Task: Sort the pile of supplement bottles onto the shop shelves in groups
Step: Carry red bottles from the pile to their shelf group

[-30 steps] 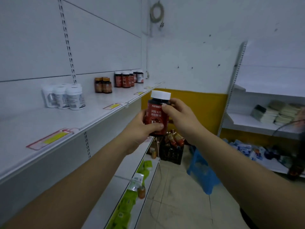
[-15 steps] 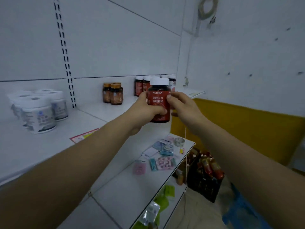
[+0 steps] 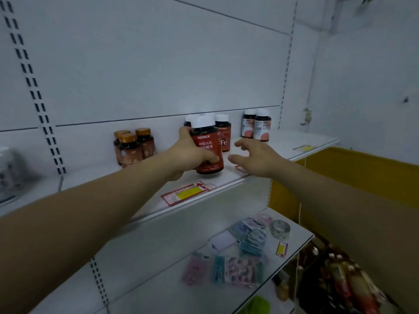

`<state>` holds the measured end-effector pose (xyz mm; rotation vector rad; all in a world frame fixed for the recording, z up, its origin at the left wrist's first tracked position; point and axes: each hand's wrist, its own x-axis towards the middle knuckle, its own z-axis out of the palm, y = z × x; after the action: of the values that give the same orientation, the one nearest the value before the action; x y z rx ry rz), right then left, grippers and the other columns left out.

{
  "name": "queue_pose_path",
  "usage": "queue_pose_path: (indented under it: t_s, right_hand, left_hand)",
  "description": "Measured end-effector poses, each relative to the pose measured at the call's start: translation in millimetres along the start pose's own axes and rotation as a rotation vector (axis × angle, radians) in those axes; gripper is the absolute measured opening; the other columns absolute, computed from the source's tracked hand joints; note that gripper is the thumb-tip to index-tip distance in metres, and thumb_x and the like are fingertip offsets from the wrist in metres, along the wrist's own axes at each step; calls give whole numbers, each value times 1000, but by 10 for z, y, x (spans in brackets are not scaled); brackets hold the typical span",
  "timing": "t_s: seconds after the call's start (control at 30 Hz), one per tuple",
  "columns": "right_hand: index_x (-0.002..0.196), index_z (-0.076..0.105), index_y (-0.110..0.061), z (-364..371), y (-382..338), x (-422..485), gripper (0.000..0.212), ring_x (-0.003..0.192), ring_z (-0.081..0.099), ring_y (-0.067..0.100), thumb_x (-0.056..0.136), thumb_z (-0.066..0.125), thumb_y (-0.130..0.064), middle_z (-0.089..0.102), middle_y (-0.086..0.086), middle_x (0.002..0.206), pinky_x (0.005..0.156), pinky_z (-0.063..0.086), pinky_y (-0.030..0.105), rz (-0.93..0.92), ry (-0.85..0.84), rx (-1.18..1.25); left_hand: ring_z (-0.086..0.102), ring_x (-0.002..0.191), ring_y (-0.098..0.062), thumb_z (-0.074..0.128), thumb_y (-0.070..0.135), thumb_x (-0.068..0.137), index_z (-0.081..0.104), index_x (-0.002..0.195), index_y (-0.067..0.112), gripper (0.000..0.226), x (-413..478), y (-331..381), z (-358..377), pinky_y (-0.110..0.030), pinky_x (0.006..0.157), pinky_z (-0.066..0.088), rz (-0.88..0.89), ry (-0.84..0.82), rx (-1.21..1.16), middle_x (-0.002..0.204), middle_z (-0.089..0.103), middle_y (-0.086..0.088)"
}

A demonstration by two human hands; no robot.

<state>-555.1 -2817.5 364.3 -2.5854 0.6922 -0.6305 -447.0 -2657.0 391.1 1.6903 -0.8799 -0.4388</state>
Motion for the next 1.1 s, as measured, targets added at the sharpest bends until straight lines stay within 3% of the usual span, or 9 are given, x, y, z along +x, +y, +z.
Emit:
queue_pose_path:
  t_s: [0.1,0.23,0.53,0.73,0.87,1.0,1.1]
  right_hand:
    - [141,42,-25,-33,274,385,66,129,43,23,88,50,-63,39,3,149,99,36,33,2,-106,-146]
    - [143,39,-29,-61,556,767,71,134,39,24,86,42,-71,36,2,151,104,32,36,18,-246,-209]
    - [151,25,-29,4,879,1280,82,142,28,26,85,32,-77,23,5,158,116,23,42,-164,-495,-285]
    - [151,20,-34,136,1019,1373,86,144,22,30,80,25,-83,19,4,159,116,12,55,-250,-477,-317]
    - [152,17,-34,163,1042,1375,87,145,16,30,81,24,-82,15,3,160,114,7,58,-271,-471,-308]
    - [152,18,-34,169,1057,1395,88,144,18,31,79,25,-83,17,3,159,114,7,58,-282,-472,-297]
    - [151,21,-33,183,1075,1412,88,143,21,32,78,26,-84,21,4,158,114,9,58,-287,-461,-281]
  left_hand:
    - [55,104,-19,79,4,70,8,144,33,107,286,-39,156,-43,90,51,63,0,69,114,50,3]
    - [52,110,-16,79,3,70,7,146,36,109,508,-28,333,-41,94,49,132,15,189,123,41,7]
    - [50,94,-6,76,5,74,4,147,30,105,537,29,646,-26,82,43,-37,198,317,107,45,12]
    - [49,80,3,73,2,77,15,146,26,94,497,84,933,-11,60,38,-139,388,297,99,45,15]
    - [49,93,-6,73,5,78,16,146,23,90,477,68,1062,-23,82,42,-174,516,293,106,47,9]
    - [47,97,-5,71,8,81,21,145,22,83,521,51,1149,-21,85,39,-191,570,313,112,48,8]
    - [46,98,-5,71,9,81,21,147,21,83,617,41,1155,-20,86,37,-197,588,347,127,53,2]
